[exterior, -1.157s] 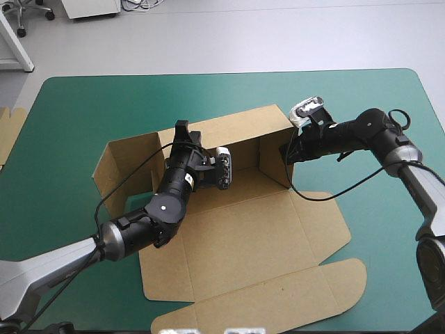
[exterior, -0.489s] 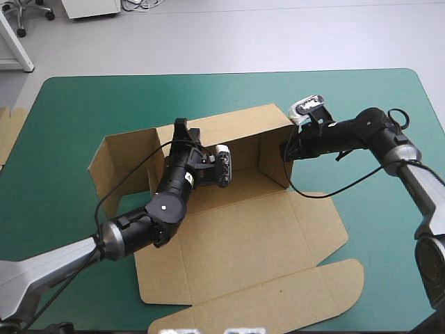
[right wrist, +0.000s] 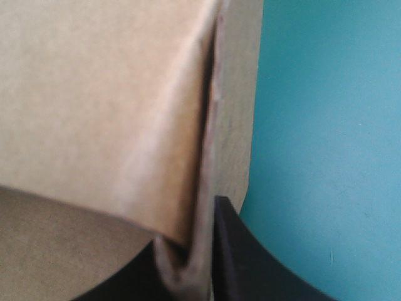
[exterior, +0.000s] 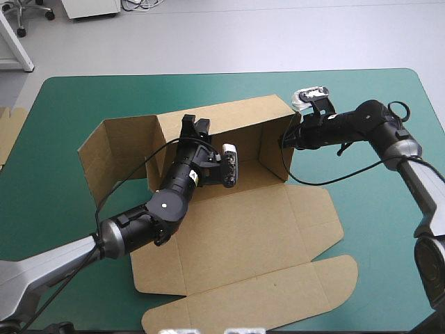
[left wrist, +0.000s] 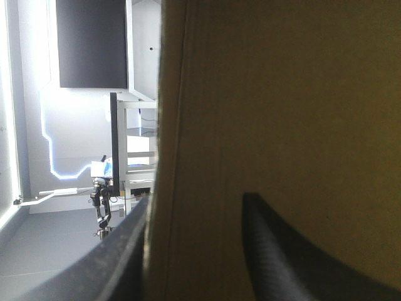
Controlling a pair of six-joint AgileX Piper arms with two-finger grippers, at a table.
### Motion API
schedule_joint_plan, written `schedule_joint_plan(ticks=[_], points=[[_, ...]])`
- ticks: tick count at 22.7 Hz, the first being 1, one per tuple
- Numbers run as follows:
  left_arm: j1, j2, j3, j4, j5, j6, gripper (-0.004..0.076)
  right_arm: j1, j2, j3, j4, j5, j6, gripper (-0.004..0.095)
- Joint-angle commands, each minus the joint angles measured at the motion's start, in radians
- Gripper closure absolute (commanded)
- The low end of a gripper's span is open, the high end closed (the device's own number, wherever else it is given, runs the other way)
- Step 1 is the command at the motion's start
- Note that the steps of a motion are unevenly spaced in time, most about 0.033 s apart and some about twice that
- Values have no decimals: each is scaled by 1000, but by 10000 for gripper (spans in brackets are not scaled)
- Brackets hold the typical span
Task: Fold the box
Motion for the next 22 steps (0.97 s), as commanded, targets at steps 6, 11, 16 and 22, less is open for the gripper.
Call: schedule_joint_plan(ticks=[6, 11, 16, 22], points=[[-47, -76, -61, 39, 28, -20, 384, -4, -49, -63, 20, -26, 95, 921], [-112, -115, -106, 38, 23, -20, 384, -4, -49, -63, -19, -39, 124, 921], [-198, -168, -110, 10, -5, -30, 386, -4, -49, -63, -95, -30, 178, 921], [-188, -236, -116, 37, -55, 42, 389, -4, -49, -63, -99, -19, 184, 921]])
